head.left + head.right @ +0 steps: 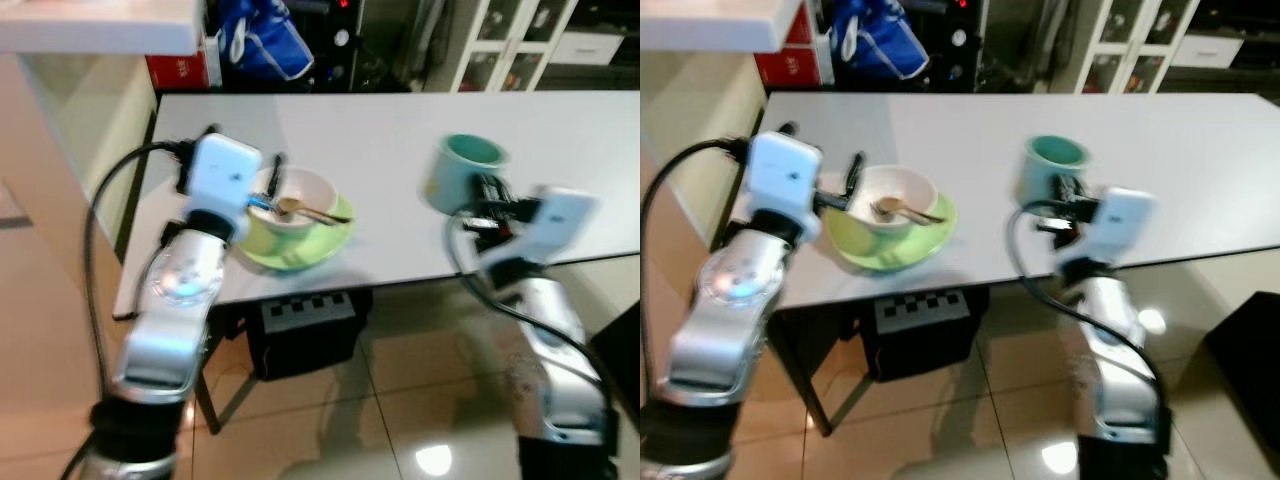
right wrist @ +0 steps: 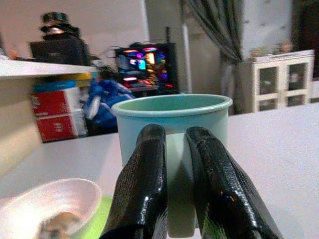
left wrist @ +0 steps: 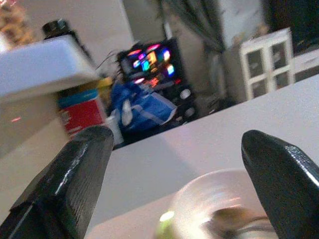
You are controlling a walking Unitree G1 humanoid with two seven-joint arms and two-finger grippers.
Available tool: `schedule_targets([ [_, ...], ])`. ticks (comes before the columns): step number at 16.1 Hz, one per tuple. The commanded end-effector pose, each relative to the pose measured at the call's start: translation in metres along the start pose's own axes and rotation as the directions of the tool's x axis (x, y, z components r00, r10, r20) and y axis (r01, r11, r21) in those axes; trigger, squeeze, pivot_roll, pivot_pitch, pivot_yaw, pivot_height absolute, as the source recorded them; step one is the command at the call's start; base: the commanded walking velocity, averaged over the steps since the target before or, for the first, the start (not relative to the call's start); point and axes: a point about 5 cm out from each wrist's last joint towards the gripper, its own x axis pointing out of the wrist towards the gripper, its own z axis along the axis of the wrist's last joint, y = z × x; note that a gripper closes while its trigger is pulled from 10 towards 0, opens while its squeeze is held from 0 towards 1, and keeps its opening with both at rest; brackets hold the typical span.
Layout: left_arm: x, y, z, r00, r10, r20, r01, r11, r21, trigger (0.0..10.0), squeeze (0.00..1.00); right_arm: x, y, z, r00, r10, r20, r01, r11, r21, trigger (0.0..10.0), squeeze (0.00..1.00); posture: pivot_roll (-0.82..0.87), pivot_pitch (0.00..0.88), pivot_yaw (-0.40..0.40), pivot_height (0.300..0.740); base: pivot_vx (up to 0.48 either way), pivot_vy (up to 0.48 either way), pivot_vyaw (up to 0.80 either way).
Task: Setting the table
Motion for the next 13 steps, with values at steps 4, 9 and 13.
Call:
schedule_targets([
  [4,0.001,-0.0073,0.003,1.0,-0.023,0.006,0.023,1.0,-0.004,10.0,0.0,0.0014,-0.0134,0.008,0.998,-0.044,0.039,0.045,0.999,-0.029,10.0,0.0,0.02,0.0,-0.061,0.74,0.336,0.0,0.0],
  [9,-0.0007,-0.0082,0.0023,1.0,-0.031,0.002,0.031,1.0,-0.006,10.0,0.0,0.0049,-0.0191,0.0091,0.998,-0.056,0.039,0.058,0.997,-0.046,10.0,0.0,0.02,0.0,-0.057,0.74,0.338,0.0,0.0],
  [13,-0.0026,-0.0087,0.0,0.999,-0.033,-0.007,0.033,0.999,-0.005,10.0,0.0,0.007,-0.0202,0.0088,0.998,-0.056,0.038,0.058,0.997,-0.046,10.0,0.0,0.02,0.0,-0.058,0.74,0.34,0.0,0.0],
])
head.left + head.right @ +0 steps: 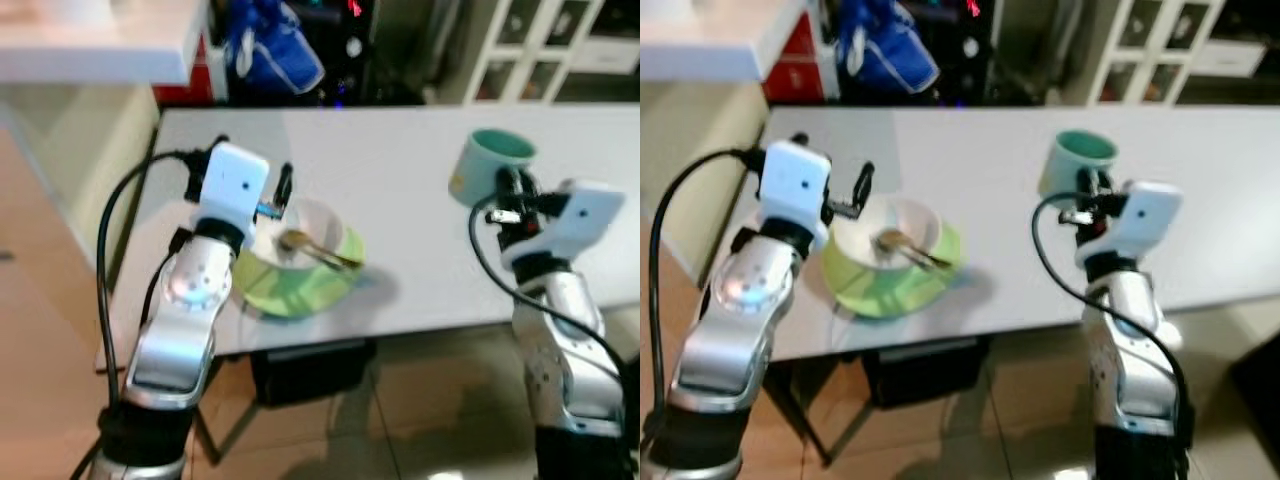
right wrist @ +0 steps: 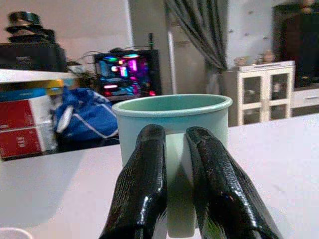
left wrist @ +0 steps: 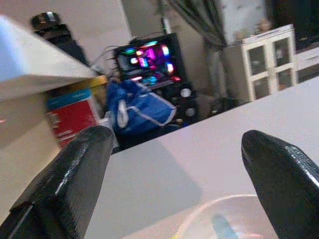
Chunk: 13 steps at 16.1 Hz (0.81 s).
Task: Setting the table
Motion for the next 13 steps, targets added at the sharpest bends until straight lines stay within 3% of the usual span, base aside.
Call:
schedule_targets([
  [1,-0.002,0.006,-0.002,1.0,0.016,-0.012,-0.016,1.0,0.01,10.0,0.0,0.005,0.007,0.001,1.0,0.027,0.007,-0.027,1.0,0.003,10.0,0.0,0.02,0.0,-0.057,0.74,0.337,0.0,0.0],
  [3,-0.003,0.006,-0.001,1.0,0.016,-0.012,-0.016,1.0,0.009,10.0,0.0,0.008,0.005,0.001,1.0,0.024,0.002,-0.024,1.0,0.004,10.0,0.0,0.02,0.0,-0.05,0.74,0.341,0.0,0.0],
  [5,-0.006,0.006,-0.001,1.0,0.011,-0.014,-0.011,1.0,0.007,10.0,0.0,0.014,-0.001,0.004,0.999,-0.04,0.007,0.039,0.994,0.1,10.0,0.0,0.01,0.0,-0.04,0.74,0.337,0.0,0.0],
  [9,-0.015,0.009,-0.003,0.999,0.009,-0.034,-0.009,1.0,0.011,10.0,0.0,0.015,-0.005,0.006,0.999,-0.052,0.009,0.05,0.986,0.162,10.0,0.0,0.02,0.0,-0.047,0.74,0.326,0.0,0.0],
  [13,-0.028,0.006,-0.001,0.998,-0.041,-0.037,0.041,0.999,-0.006,10.0,0.0,0.008,-0.012,-0.006,0.998,-0.048,-0.046,0.054,0.988,0.142,10.0,0.0,0.01,0.0,-0.052,0.74,0.0,0.0,0.0],
])
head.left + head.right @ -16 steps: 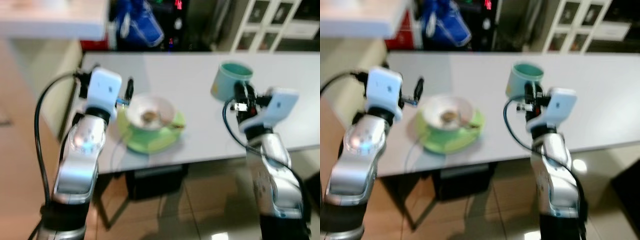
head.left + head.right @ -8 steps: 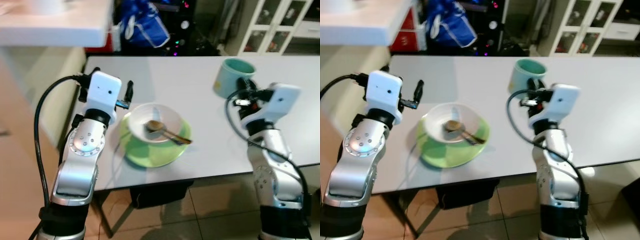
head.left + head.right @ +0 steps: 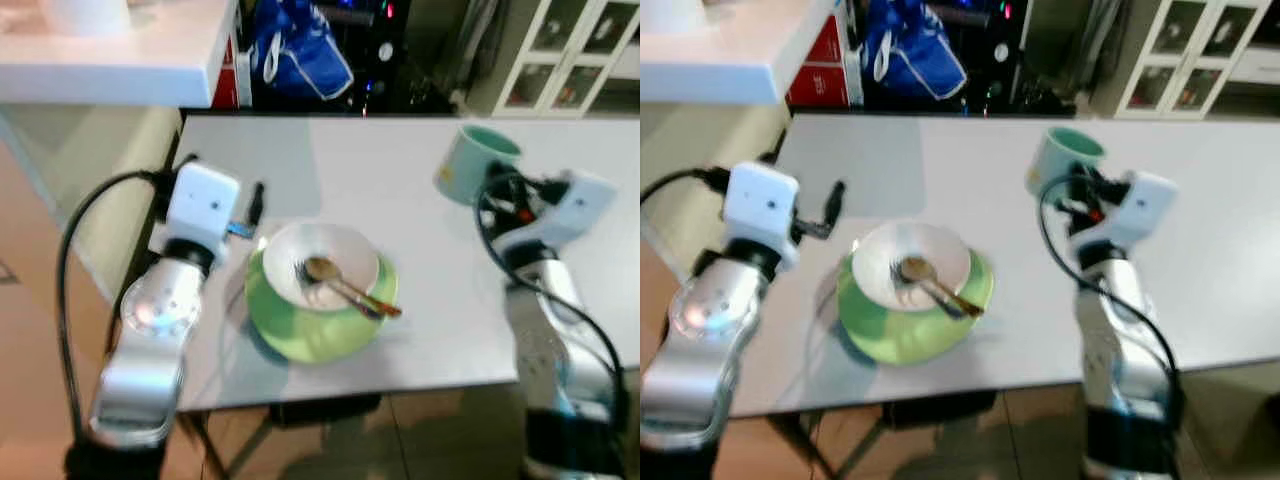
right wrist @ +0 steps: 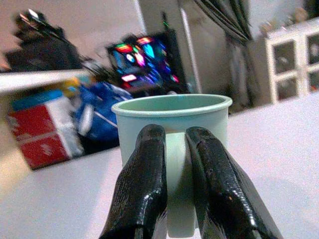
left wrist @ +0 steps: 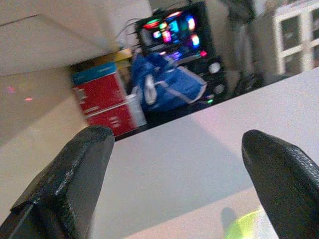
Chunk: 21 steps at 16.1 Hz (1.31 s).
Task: Setting the table
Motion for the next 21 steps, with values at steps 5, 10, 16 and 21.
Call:
schedule_targets([
  [5,-0.006,-0.002,0.003,0.997,-0.083,0.003,0.083,0.997,0.005,10.0,0.0,0.016,-0.006,-0.014,0.998,0.023,-0.062,-0.027,0.998,-0.055,10.0,0.0,0.03,0.0,-0.066,0.74,0.0,0.0,0.0],
  [10,-0.009,-0.003,0.002,0.983,-0.184,-0.018,0.184,0.983,-0.012,10.0,0.0,0.041,-0.004,-0.035,0.993,0.061,-0.1,-0.076,0.987,-0.144,10.0,0.0,0.04,0.0,-0.057,0.74,0.0,0.0,0.0],
  [16,-0.024,-0.009,0.005,0.961,-0.275,-0.04,0.274,0.961,-0.04,10.0,0.0,0.054,-0.013,-0.066,0.981,0.048,-0.19,-0.07,0.992,-0.107,10.0,0.0,0.08,0.004,-0.069,0.74,0.0,0.0,0.0],
  [21,-0.029,-0.007,0.007,0.962,-0.267,-0.061,0.265,0.963,-0.043,10.0,0.0,0.053,0.003,-0.088,0.958,0.101,-0.269,-0.14,0.981,-0.132,10.0,0.0,0.1,0.036,-0.076,0.74,0.0,0.0,0.0],
])
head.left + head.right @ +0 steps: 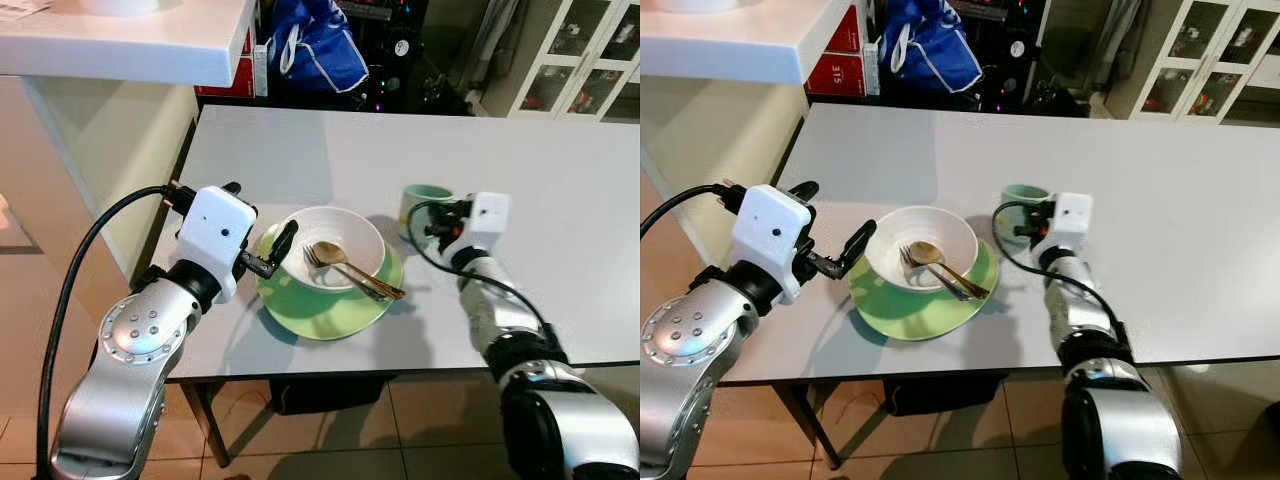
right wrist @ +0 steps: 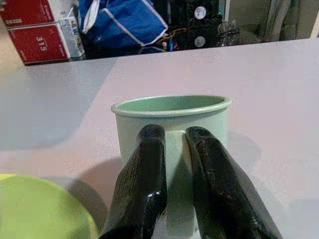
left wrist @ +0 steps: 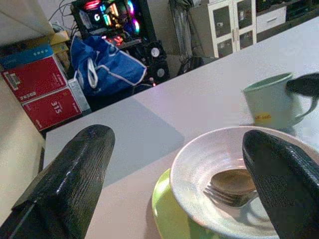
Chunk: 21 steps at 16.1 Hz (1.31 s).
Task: Setting the table
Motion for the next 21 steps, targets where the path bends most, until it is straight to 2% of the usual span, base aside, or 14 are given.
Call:
schedule_targets([
  [1,-0.003,-0.002,0.001,1.0,-0.009,-0.007,0.009,1.0,0.001,10.0,0.0,0.004,0.003,0.009,0.999,0.011,0.036,-0.011,1.0,-0.014,10.0,0.0,0.1,0.043,-0.077,0.74,0.0,0.0,0.0],
  [6,-0.009,-0.005,0.003,1.0,-0.012,-0.029,0.012,1.0,0.001,10.0,0.0,0.005,0.016,-0.003,1.0,0.021,-0.001,-0.021,1.0,0.015,10.0,0.0,0.14,0.083,-0.079,0.74,0.0,0.0,0.0],
  [9,-0.013,-0.006,0.005,0.999,-0.014,-0.045,0.014,1.0,0.011,10.0,0.0,0.001,0.017,-0.019,0.995,0.009,-0.104,-0.012,1.0,-0.024,10.0,0.0,0.17,0.107,-0.088,0.74,0.0,0.0,0.0],
  [12,-0.018,-0.006,0.004,0.998,-0.022,-0.065,0.023,1.0,0.02,10.0,0.0,0.001,0.019,-0.023,0.988,0.023,-0.154,-0.026,0.999,-0.019,10.0,0.0,0.18,0.115,-0.092,0.74,0.0,0.0,0.0],
  [15,-0.022,-0.011,0.002,0.993,-0.08,-0.085,0.08,0.997,-0.003,10.0,0.0,0.004,0.02,-0.021,0.984,0.028,-0.177,-0.037,0.998,-0.046,10.0,0.0,0.18,0.115,-0.092,0.74,0.0,0.0,0.0],
  [17,-0.029,-0.027,0.001,0.97,-0.218,-0.111,0.215,0.976,-0.035,10.0,0.0,0.004,0.019,-0.022,0.976,0.028,-0.214,-0.039,0.998,-0.047,10.0,0.0,0.18,0.113,-0.096,0.74,0.0,0.0,0.0],
  [21,-0.028,-0.029,0.006,0.974,-0.209,-0.087,0.206,0.978,-0.044,10.0,0.0,-0.002,0.015,-0.035,0.96,0.003,-0.281,-0.013,0.999,-0.035,10.0,0.0,0.19,0.108,-0.103,0.74,0.0,0.0,0.0],
])
